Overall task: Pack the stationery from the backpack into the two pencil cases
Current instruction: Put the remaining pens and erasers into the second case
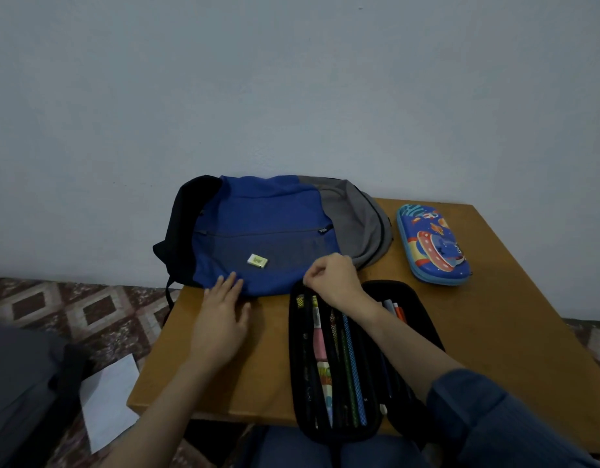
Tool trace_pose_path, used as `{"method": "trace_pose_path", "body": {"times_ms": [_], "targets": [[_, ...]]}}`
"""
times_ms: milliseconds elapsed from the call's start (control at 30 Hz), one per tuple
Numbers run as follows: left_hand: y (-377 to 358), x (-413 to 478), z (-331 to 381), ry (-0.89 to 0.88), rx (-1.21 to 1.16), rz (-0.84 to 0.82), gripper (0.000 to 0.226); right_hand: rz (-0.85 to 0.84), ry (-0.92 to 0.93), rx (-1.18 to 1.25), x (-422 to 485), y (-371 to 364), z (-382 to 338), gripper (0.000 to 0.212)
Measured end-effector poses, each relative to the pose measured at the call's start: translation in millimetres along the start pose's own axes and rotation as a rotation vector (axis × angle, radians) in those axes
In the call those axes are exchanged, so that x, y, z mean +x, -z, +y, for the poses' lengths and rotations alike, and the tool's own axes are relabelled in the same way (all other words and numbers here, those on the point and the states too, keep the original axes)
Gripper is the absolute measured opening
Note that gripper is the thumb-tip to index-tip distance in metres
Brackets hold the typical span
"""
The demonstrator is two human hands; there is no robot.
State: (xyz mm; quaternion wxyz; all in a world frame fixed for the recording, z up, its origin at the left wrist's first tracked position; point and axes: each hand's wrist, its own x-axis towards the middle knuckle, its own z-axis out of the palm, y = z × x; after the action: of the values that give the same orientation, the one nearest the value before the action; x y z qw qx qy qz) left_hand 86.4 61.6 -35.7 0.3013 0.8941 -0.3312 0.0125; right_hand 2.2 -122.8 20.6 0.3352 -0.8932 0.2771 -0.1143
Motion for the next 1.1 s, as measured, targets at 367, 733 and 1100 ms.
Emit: {"method": "trace_pose_path", "body": {"times_ms": [367, 733, 1100], "targets": [[-8.7, -5.3, -28.2, -0.089, 0.007, -0.067, 0.054, -0.048, 0.257, -0.225, 54.3, -51.9, -39.2, 0.033], [-11.1, -5.2, -30.4, -0.08, 0.008, -0.074, 0.051, -0.221, 0.286, -0.451, 52.0, -55.4, -34.3, 0.041], [-13.1, -3.1, -33.0, -0.088, 0.048, -0.089, 0.049, -0.097, 0.082, 0.161, -1.4, -2.4, -15.7, 0.006]]}}
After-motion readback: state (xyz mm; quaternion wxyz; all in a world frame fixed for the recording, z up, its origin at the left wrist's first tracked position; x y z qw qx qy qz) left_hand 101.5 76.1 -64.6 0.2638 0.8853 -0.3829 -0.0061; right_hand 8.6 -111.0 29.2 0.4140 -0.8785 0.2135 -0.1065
